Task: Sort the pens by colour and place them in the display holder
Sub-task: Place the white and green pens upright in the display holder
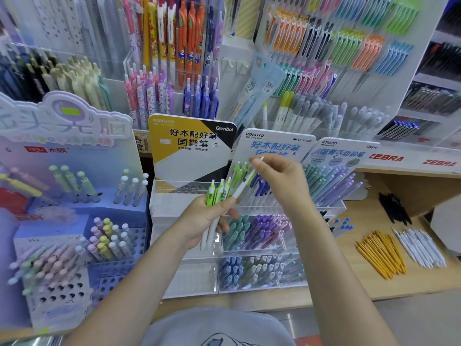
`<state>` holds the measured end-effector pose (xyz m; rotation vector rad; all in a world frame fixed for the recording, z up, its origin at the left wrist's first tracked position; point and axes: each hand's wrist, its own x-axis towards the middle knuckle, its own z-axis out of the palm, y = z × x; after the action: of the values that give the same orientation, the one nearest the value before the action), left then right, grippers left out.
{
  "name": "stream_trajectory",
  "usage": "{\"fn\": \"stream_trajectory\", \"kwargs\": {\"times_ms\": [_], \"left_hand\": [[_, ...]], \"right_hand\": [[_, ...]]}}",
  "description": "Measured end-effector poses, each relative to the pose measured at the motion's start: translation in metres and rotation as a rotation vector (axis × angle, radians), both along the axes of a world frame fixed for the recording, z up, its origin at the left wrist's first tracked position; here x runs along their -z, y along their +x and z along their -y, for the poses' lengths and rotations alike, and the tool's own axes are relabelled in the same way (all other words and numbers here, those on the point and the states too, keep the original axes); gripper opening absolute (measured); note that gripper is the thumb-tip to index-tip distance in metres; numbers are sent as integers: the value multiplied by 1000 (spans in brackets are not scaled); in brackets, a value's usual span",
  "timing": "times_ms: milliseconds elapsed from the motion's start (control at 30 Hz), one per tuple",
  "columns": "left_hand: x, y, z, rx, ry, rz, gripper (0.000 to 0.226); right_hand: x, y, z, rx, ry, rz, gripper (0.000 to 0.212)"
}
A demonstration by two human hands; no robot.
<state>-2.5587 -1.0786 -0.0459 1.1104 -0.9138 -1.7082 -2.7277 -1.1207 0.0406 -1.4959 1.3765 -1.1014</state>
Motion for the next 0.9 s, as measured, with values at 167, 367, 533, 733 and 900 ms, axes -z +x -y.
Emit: {"fn": "stream_trajectory", "kwargs": {"times_ms": [167,367,533,733,900], "left_hand": [[15,9,2,-84,131,-50,28],[15,18,5,30,149,-329,26],[11,19,5,-10,132,-341,34],[-1,13,2,7,73,-234,31],[-6,11,1,14,5,-173,26]], "right_hand": [[0,-15,13,131,-152,-39,10],[21,-7,15,74,-181,-182,15],[28,-3,17,8,-238,-366,18],[31,2,16,1,-338,-540,16],[42,3,21,34,-437,-638,10]]}}
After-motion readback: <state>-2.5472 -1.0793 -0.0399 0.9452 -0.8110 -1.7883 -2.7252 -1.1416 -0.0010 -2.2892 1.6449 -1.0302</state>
